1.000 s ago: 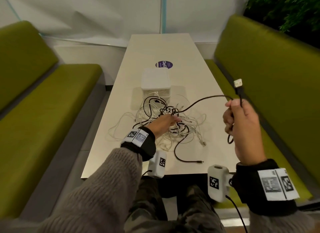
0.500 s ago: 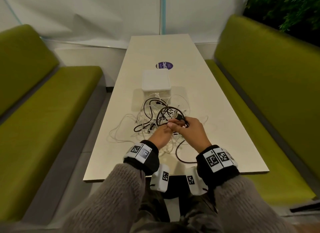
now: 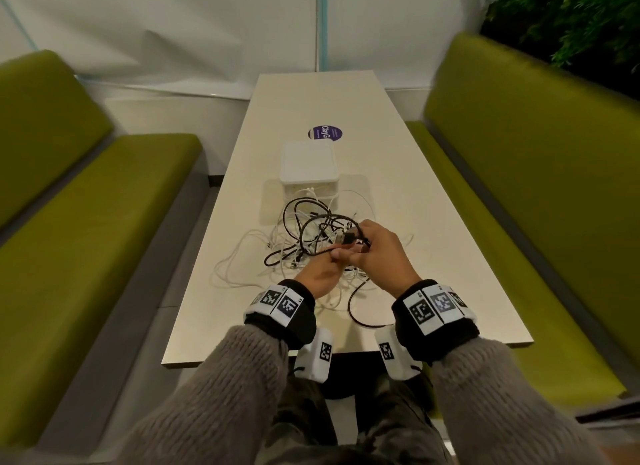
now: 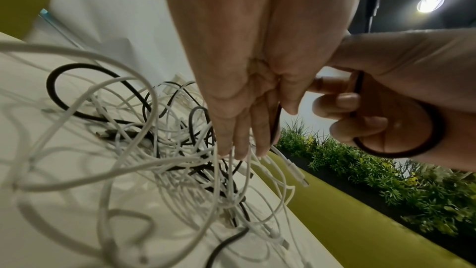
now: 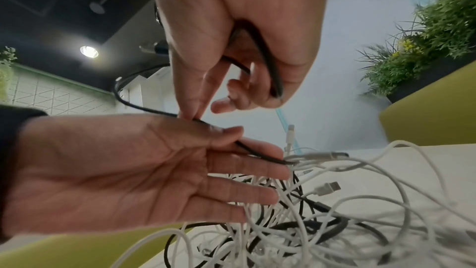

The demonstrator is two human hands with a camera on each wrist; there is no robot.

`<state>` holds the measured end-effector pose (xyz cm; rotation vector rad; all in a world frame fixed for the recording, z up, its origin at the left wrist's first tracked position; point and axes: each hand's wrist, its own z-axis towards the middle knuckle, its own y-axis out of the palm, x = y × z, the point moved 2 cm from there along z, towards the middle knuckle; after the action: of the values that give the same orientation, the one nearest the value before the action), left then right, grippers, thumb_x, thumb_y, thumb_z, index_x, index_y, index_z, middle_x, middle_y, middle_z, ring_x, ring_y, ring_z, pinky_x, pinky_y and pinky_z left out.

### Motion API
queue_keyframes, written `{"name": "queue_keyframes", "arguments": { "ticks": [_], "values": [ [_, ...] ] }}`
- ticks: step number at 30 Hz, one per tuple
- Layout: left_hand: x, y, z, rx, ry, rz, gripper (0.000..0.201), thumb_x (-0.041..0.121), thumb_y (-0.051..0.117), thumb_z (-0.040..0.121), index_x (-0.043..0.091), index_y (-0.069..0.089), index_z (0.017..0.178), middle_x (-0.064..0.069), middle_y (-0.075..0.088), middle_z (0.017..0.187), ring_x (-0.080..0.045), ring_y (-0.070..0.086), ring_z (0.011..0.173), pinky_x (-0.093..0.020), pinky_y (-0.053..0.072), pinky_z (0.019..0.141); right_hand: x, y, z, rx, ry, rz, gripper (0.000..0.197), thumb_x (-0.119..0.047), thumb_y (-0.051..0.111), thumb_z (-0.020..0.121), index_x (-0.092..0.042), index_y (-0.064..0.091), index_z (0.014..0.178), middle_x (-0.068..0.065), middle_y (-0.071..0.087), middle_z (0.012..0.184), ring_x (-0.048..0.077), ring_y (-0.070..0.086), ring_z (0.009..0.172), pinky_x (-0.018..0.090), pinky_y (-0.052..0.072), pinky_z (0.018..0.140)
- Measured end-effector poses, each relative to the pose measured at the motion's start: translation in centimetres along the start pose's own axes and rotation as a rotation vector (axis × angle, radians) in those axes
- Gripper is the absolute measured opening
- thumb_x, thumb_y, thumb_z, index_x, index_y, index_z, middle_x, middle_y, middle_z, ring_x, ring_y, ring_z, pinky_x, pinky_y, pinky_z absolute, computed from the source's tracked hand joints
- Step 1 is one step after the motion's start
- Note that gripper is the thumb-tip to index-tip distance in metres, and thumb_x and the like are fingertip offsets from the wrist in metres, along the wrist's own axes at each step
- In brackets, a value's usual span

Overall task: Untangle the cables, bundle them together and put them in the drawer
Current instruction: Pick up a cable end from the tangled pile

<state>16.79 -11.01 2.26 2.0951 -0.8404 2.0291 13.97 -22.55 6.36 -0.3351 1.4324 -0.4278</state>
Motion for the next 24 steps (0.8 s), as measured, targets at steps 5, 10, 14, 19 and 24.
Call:
{"name": "queue_keyframes", "arguments": {
  "ticks": [5, 10, 14, 19, 24],
  "values": [
    [-0.1, -0.4, 0.2, 0.024, 0.029, -0.025, 0.021, 0.027, 0.046, 0.097, 0.02, 0.064, 0.103, -0.008, 0.065, 0.115, -0.016, 0.058, 0.108, -0.028, 0.042, 0.101, 0.0, -1.6, 0.1, 0.18, -0.006, 0.229, 0.019, -0.01, 0.07, 0.084, -0.028, 0.062, 0.082, -0.003, 0.07, 0.085, 0.006, 0.063, 0.076, 0.025, 0.05, 0.072],
    [-0.2, 0.0, 0.9, -0.046, 0.062, 0.074, 0.016, 0.032, 0.044, 0.095, 0.038, 0.058, 0.098, -0.017, 0.059, 0.097, -0.024, 0.051, 0.085, -0.036, 0.041, 0.08, -1.6, -3.5, -0.9, 0.224, -0.037, 0.373, 0.018, -0.003, 0.062, 0.089, -0.019, 0.056, 0.081, 0.011, 0.069, 0.082, 0.006, 0.059, 0.061, 0.013, 0.04, 0.048],
    [-0.4, -0.2, 1.4, -0.036, 0.046, 0.122, 0.019, 0.02, 0.044, 0.097, 0.031, 0.054, 0.11, -0.012, 0.056, 0.092, -0.02, 0.045, 0.079, -0.039, 0.042, 0.075, -3.6, -5.8, -2.1, 0.297, -0.11, 0.488, 0.019, -0.001, 0.057, 0.091, -0.018, 0.055, 0.085, -0.005, 0.069, 0.075, 0.005, 0.06, 0.065, 0.017, 0.037, 0.043],
    [-0.1, -0.7, 1.9, -0.062, -0.013, 0.258, 0.032, 0.009, 0.043, 0.096, 0.018, 0.055, 0.124, -0.003, 0.054, 0.126, -0.02, 0.054, 0.106, -0.036, 0.043, 0.093, -7.0, -10.0, -4.3, 0.39, -0.301, 0.569, 0.018, -0.002, 0.052, 0.094, -0.019, 0.053, 0.087, -0.008, 0.067, 0.074, 0.005, 0.057, 0.068, 0.017, 0.036, 0.043],
    [-0.3, -0.3, 2.3, -0.033, 0.018, 0.364, 0.041, 0.009, 0.046, 0.094, 0.016, 0.044, 0.134, -0.009, 0.048, 0.135, -0.03, 0.053, 0.112, -0.034, 0.043, 0.091, -7.7, -12.7, -5.5, 0.451, -0.384, 0.509, 0.013, -0.01, 0.049, 0.098, -0.022, 0.049, 0.093, -0.009, 0.065, 0.082, 0.008, 0.056, 0.075, 0.018, 0.038, 0.043]
  ]
}}
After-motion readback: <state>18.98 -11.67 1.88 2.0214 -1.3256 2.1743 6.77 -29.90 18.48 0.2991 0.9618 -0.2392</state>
